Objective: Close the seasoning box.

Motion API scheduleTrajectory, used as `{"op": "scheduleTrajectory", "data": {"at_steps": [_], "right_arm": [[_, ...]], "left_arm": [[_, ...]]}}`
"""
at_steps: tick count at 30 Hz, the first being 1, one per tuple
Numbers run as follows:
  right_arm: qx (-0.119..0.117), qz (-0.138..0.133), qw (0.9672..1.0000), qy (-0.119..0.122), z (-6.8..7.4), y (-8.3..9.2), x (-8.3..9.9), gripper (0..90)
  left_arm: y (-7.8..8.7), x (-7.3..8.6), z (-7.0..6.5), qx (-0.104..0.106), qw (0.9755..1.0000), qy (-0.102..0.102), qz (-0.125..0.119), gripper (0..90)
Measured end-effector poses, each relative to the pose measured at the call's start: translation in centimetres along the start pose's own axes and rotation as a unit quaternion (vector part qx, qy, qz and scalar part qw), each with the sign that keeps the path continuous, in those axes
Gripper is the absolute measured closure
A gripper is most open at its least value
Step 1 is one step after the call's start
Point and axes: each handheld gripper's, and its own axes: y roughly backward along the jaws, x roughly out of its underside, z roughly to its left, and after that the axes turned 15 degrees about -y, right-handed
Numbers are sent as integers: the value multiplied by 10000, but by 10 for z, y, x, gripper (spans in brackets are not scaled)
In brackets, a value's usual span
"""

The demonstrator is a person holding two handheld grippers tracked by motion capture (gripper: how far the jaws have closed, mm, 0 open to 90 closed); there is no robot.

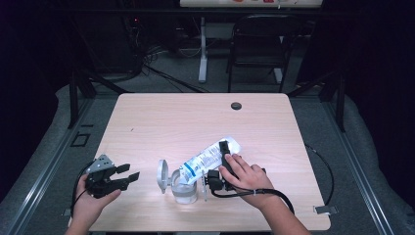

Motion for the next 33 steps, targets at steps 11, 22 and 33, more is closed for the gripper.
{"op": "scheduleTrajectory", "data": {"at_steps": [11,22,33], "right_arm": [[16,-36,10000,22,-1,0,0,501],[-4,2,10000,65,-1,1,-1,502],[22,-9,10000,60,-1,1,-1,503]], "left_arm": [[0,0,0,0,10000,0,1,466],[0,0,0,-2,10000,18,8,466],[0,0,0,-2,10000,-5,5,466]]}}
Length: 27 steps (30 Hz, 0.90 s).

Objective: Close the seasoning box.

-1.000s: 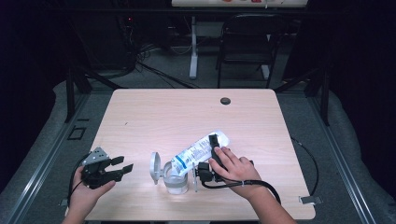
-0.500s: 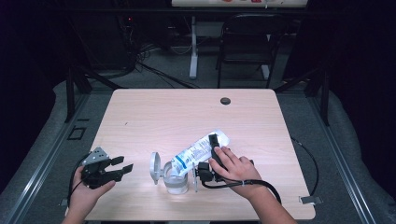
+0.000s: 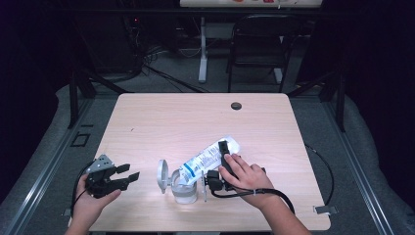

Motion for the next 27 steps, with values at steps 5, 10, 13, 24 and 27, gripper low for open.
{"op": "scheduleTrajectory", "data": {"at_steps": [5,10,13,24,27], "right_arm": [[-9,19,10000,-2,0,0,0,503],[-8,13,10000,-3,0,0,0,504],[-27,-21,10000,5,0,0,-1,504],[-22,-54,10000,10,0,0,-1,505],[-14,-42,10000,15,-1,0,-1,505]], "left_arm": [[0,0,0,-1,10000,16,4,466],[0,0,0,-2,10000,17,2,466],[0,0,0,0,10000,21,0,466],[0,0,0,1,10000,19,5,466],[0,0,0,0,10000,22,0,466]]}}
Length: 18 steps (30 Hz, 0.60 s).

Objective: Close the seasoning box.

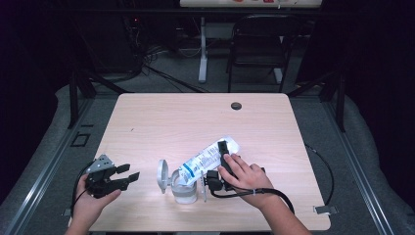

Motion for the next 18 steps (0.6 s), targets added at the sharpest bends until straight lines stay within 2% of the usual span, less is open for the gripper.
{"op": "scheduleTrajectory", "data": {"at_steps": [16,18], "right_arm": [[-16,57,10000,64,-1,1,0,506],[-28,-40,10000,-12,0,0,1,506]], "left_arm": [[0,0,0,1,10000,1,7,466],[-1,0,0,7,10000,4,10,466]]}}
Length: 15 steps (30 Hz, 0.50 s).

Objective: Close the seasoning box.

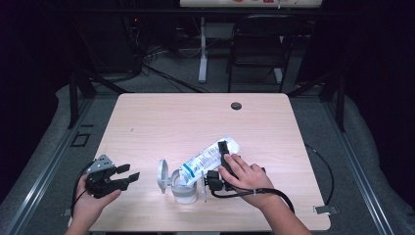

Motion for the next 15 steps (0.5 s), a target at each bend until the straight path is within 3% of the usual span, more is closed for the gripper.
{"op": "scheduleTrajectory", "data": {"at_steps": [15], "right_arm": [[23,-13,10000,8,-2,0,0,508]], "left_arm": [[1,0,0,-8,10000,-6,-1,466]]}}
